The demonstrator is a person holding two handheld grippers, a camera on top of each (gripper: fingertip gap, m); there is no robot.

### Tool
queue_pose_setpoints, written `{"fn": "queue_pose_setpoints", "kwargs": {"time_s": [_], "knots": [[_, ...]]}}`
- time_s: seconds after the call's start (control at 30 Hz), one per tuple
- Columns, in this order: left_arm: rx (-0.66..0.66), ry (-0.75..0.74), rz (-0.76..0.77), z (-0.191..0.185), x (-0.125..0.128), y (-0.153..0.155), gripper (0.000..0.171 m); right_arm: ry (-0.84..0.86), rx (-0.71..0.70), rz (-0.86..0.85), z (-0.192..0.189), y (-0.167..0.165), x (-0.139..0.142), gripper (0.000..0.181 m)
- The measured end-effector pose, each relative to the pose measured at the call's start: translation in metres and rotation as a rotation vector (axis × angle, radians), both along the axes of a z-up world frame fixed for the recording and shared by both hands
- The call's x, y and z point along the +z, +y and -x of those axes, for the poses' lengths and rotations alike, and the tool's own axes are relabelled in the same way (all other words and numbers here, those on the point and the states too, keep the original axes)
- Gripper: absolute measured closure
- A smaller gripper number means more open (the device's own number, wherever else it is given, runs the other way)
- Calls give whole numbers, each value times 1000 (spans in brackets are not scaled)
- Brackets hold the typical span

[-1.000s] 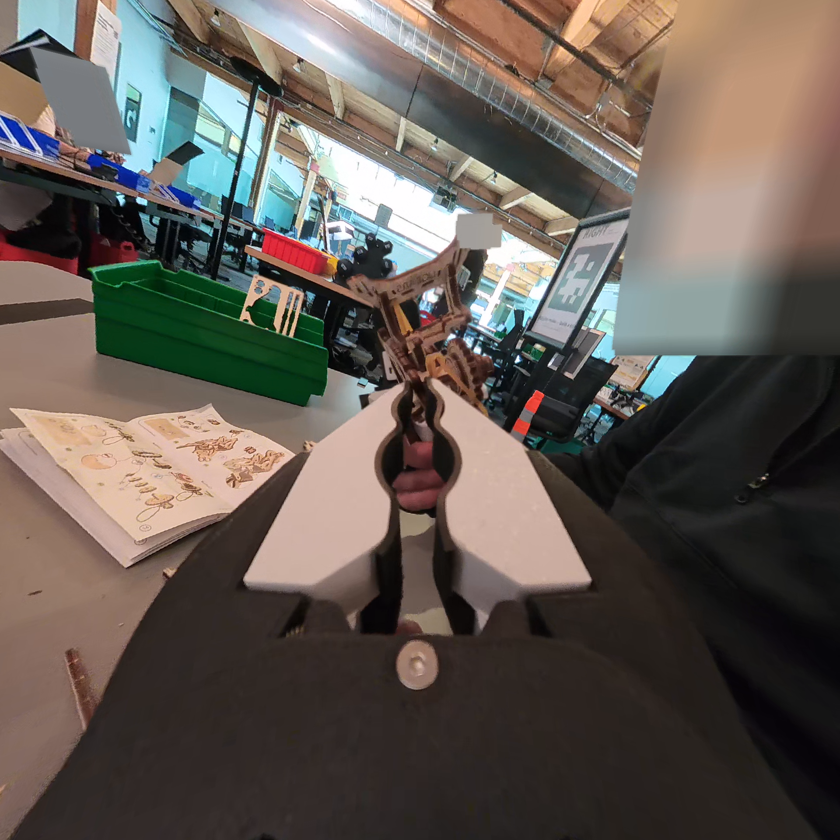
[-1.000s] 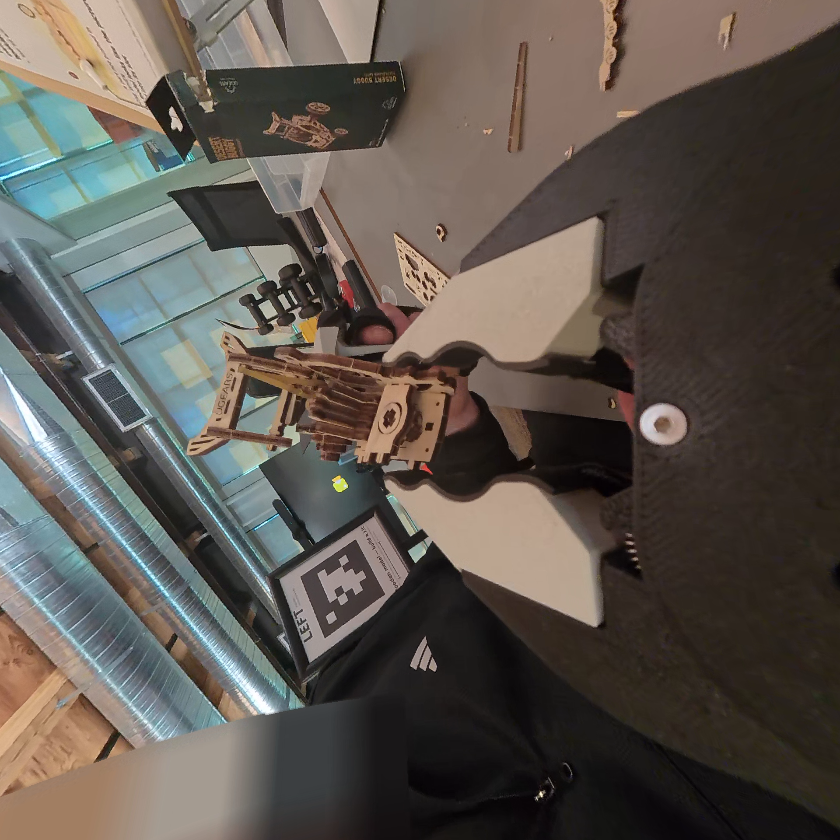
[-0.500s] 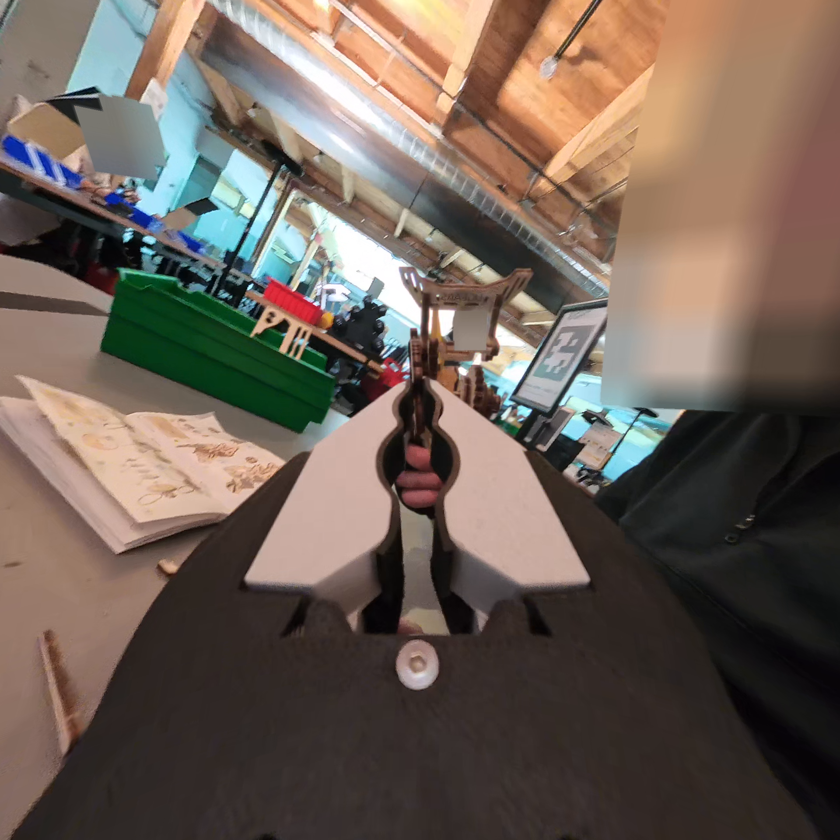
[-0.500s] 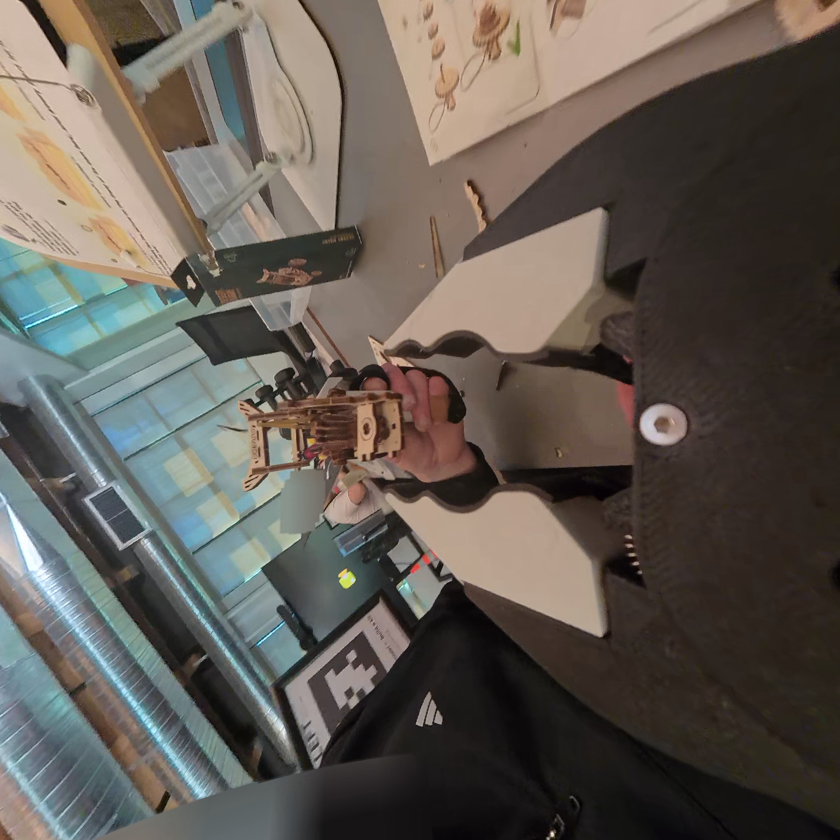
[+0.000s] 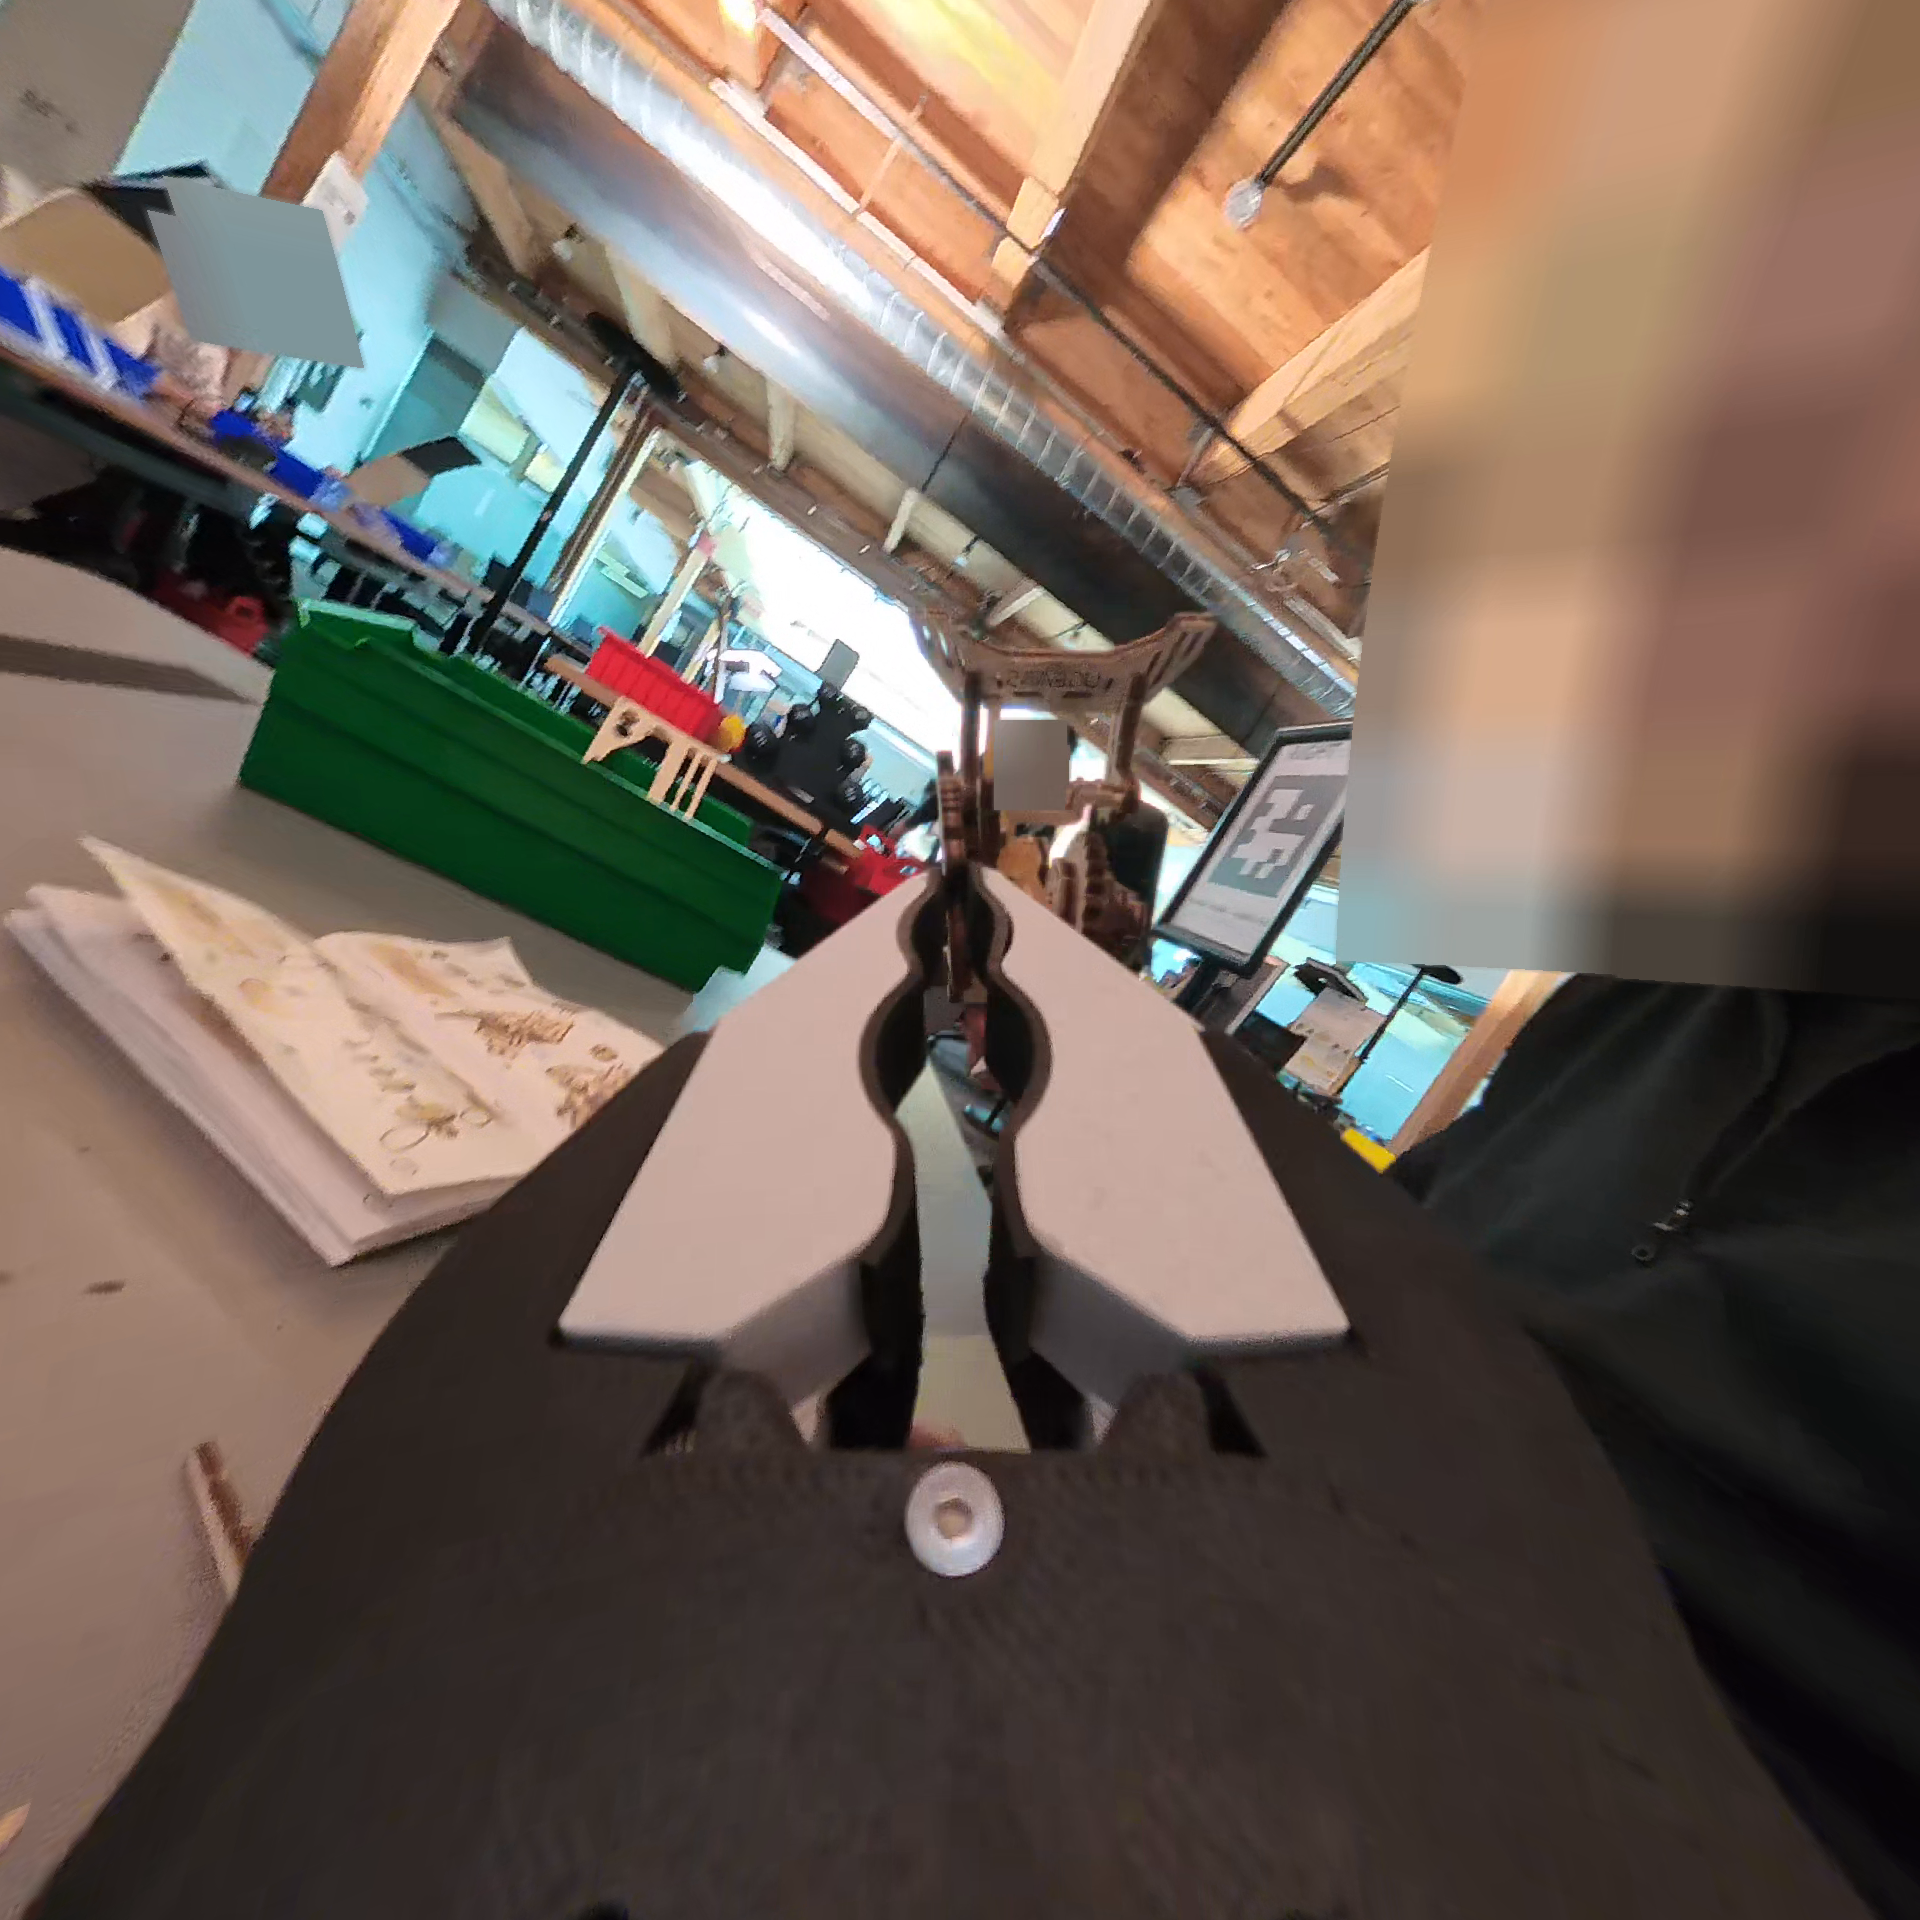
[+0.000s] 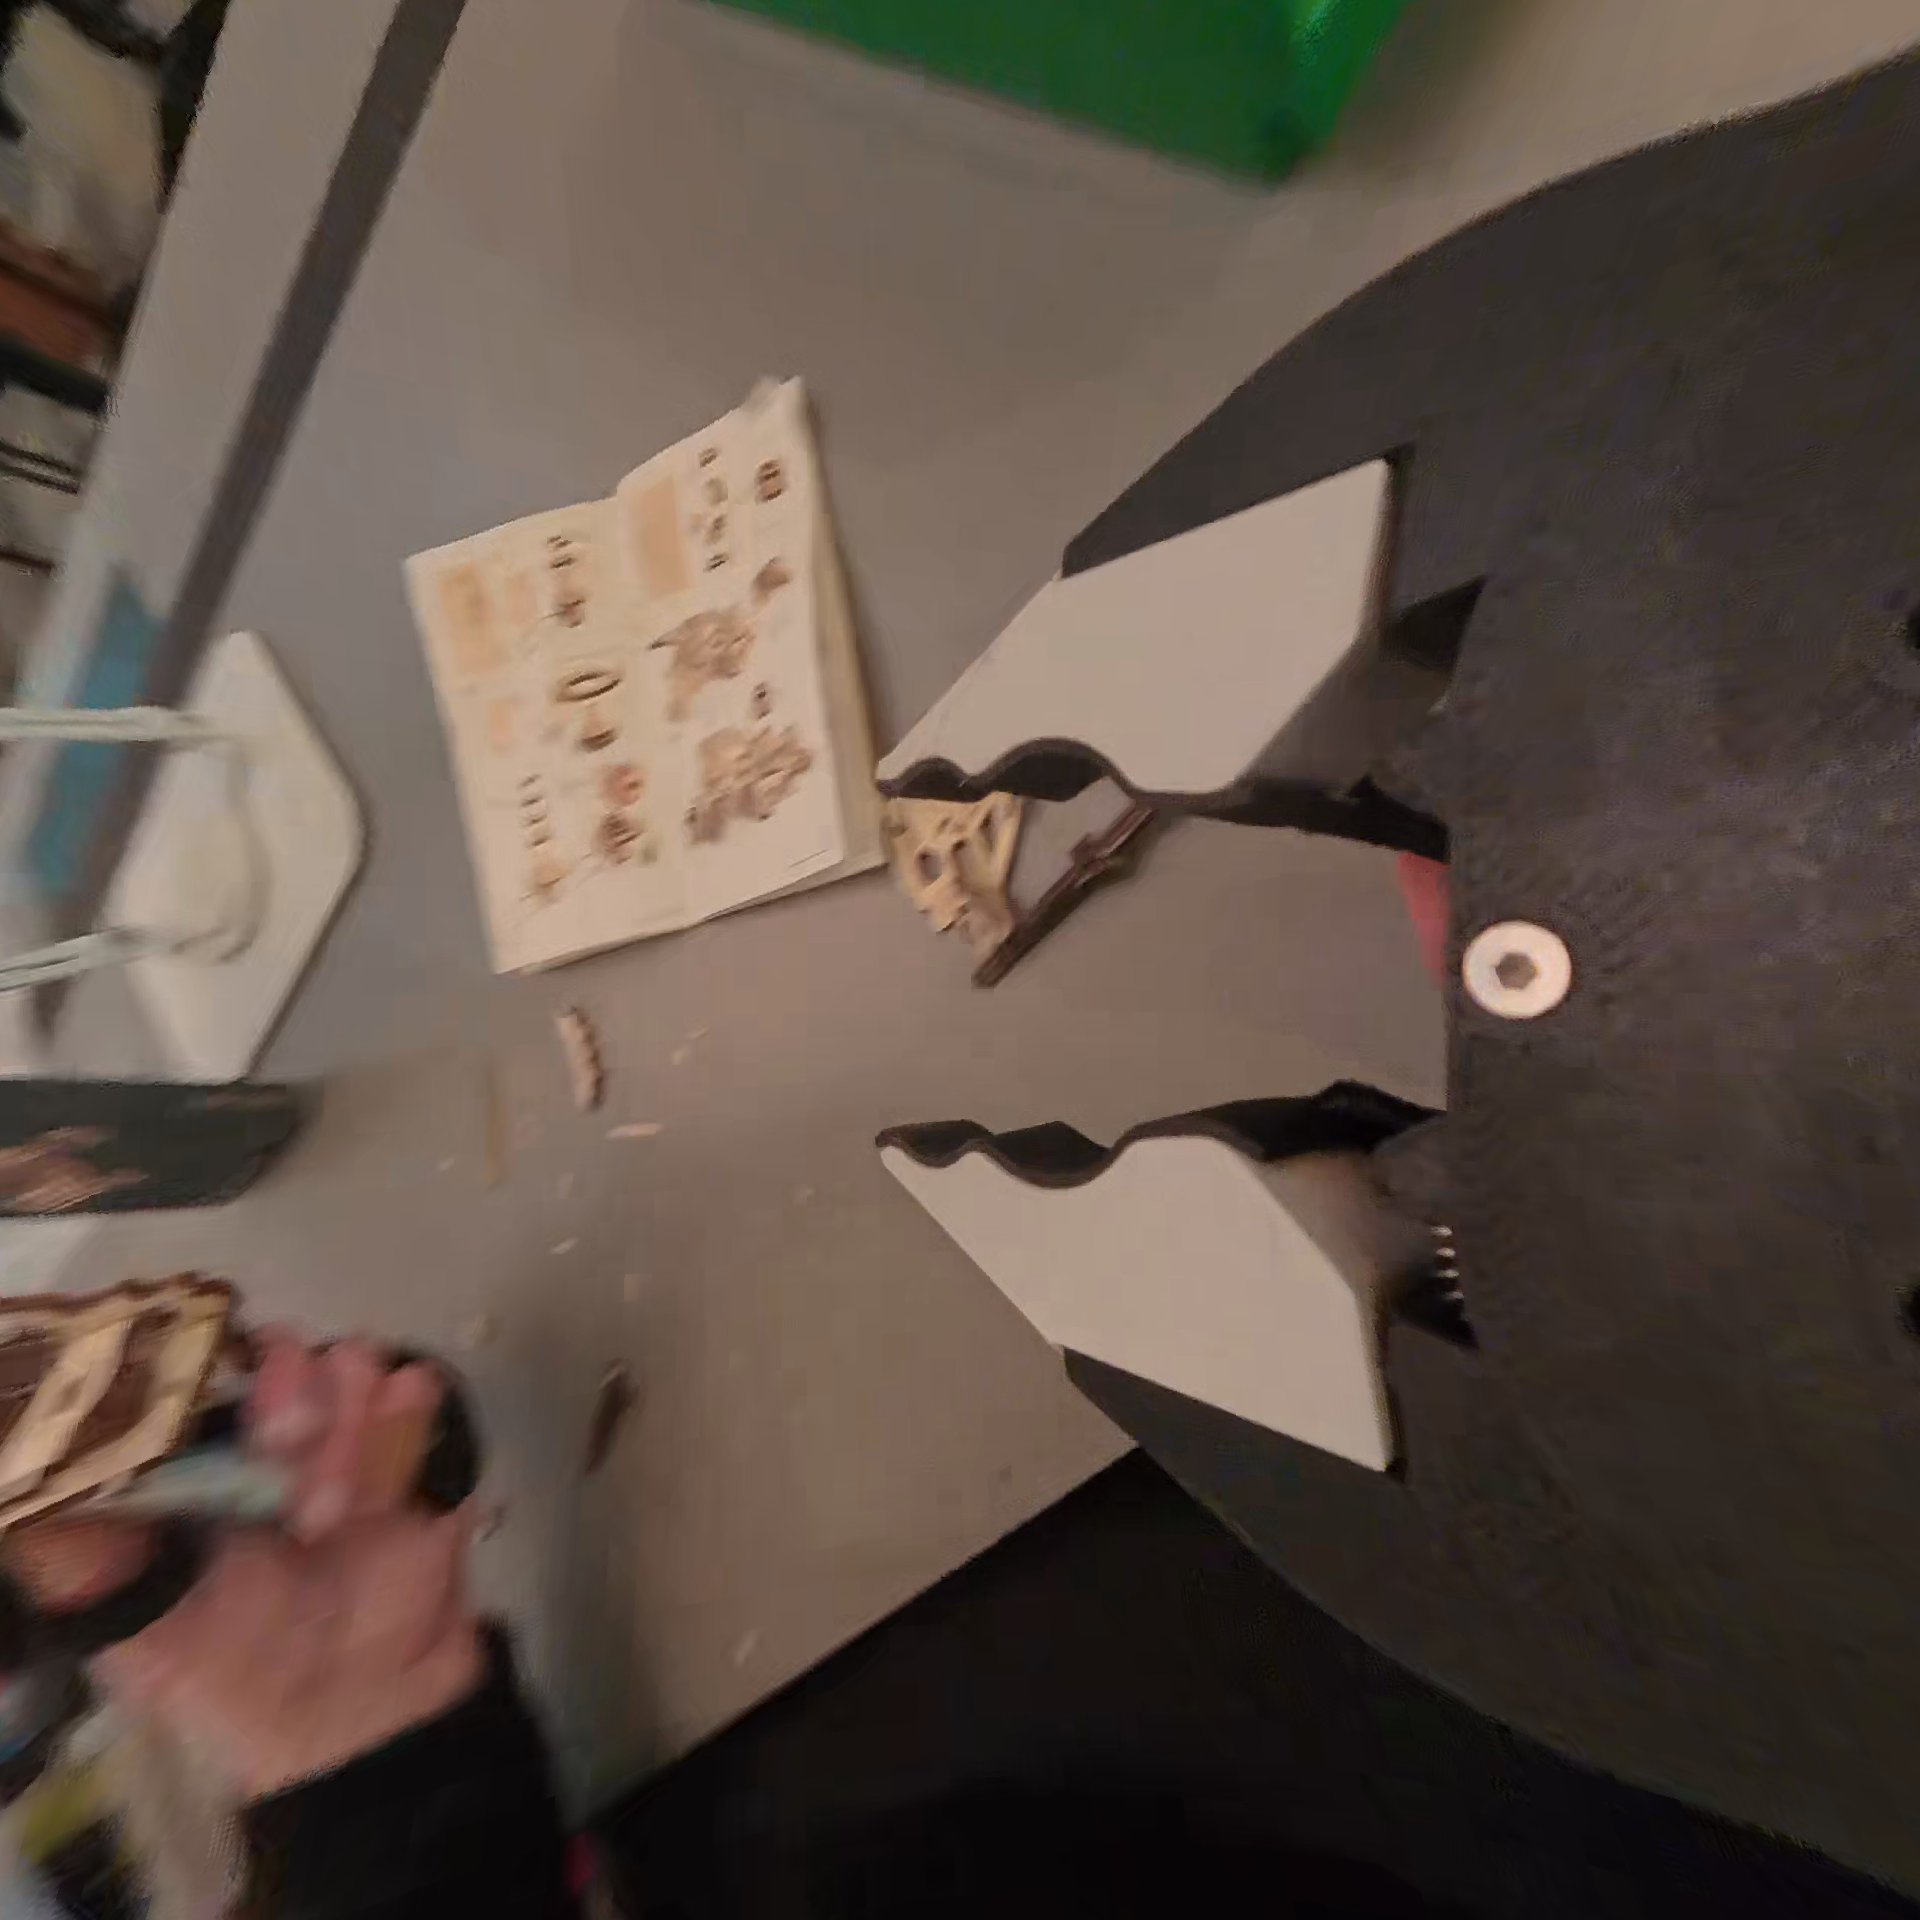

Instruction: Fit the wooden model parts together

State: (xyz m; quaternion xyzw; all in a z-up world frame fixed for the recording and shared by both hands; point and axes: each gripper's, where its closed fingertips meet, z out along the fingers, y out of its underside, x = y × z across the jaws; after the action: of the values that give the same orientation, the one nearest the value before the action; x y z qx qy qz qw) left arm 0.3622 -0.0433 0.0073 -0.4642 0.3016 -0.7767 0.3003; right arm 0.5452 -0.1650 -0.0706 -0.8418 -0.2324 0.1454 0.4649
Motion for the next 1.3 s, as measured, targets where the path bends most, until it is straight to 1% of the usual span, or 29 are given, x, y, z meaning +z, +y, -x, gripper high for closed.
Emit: {"fn": "queue_pose_setpoints", "kwargs": {"time_s": [0.1,0.17,0.23,0.4,0.53,0.67,0.7,0.87,1.07,1.2,1.3], "knots": [[31,94,21,-9,-16,0,170,-95,-24,33,-12,-2,-20,126],[45,140,40,-15,-25,-2,171,-200,-30,65,-19,-1,-37,129],[59,187,45,-19,-33,-5,171,-243,-21,84,-19,1,-48,131],[83,261,43,-29,-43,-10,171,-240,-22,151,-7,15,-64,137],[112,319,36,-35,-49,-11,171,-169,-67,203,0,23,-74,147],[132,350,68,-38,-56,-12,171,-146,-88,209,5,26,-80,153],[138,355,75,-39,-58,-11,171,-143,-99,208,4,27,-80,157],[160,353,97,-39,-61,-8,171,-152,-115,187,4,28,-78,160],[163,377,106,-42,-64,-11,171,-103,-112,165,7,22,-75,169],[160,391,124,-43,-68,-13,171,-85,-88,176,11,12,-76,168],[166,400,134,-42,-71,-15,171,-65,-82,170,12,6,-72,157]]}}
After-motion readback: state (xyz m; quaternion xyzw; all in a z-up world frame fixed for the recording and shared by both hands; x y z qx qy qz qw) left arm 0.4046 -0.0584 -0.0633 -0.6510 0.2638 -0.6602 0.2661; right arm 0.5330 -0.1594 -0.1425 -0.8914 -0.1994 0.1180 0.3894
